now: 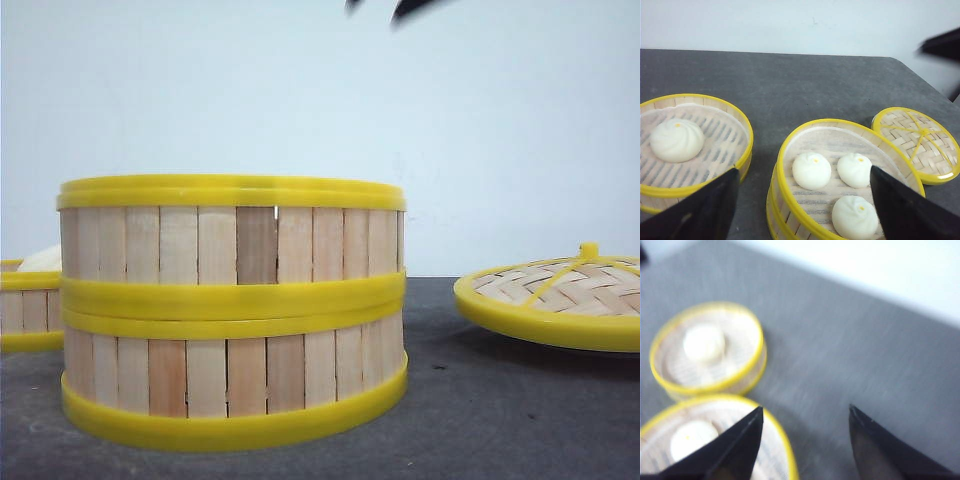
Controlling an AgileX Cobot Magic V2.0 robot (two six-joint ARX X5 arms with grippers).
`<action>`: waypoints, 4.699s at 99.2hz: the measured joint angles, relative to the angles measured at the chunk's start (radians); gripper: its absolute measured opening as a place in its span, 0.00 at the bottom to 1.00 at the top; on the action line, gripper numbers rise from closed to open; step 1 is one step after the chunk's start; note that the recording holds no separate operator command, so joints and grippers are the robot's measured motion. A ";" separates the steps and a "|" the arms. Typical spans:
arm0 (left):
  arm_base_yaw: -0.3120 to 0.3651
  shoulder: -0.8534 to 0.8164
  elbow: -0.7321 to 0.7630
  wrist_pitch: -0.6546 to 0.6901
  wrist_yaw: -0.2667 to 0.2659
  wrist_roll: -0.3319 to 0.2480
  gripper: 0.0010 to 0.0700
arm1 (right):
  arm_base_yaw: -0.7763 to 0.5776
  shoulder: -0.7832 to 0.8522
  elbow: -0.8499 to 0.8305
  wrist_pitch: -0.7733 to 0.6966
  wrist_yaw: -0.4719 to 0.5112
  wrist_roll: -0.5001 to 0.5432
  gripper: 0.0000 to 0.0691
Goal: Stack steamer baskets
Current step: 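Lower the basket onto the front basket and open the right gripper, then move the left gripper to the rim of the one-bun basket, then grip the rim with the left gripper and lift the basket onto the stack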
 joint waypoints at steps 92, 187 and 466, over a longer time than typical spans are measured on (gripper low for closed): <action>0.372 0.622 0.000 0.346 -0.225 -0.031 0.63 | 0.108 -0.692 -0.402 -0.176 0.033 0.071 0.48; 0.433 1.149 0.111 0.400 -0.194 -0.085 0.17 | 0.108 -0.709 -0.402 -0.195 0.052 0.073 0.48; -0.045 0.917 0.380 -0.005 0.039 0.156 0.02 | 0.108 -0.709 -0.402 -0.125 0.081 0.074 0.48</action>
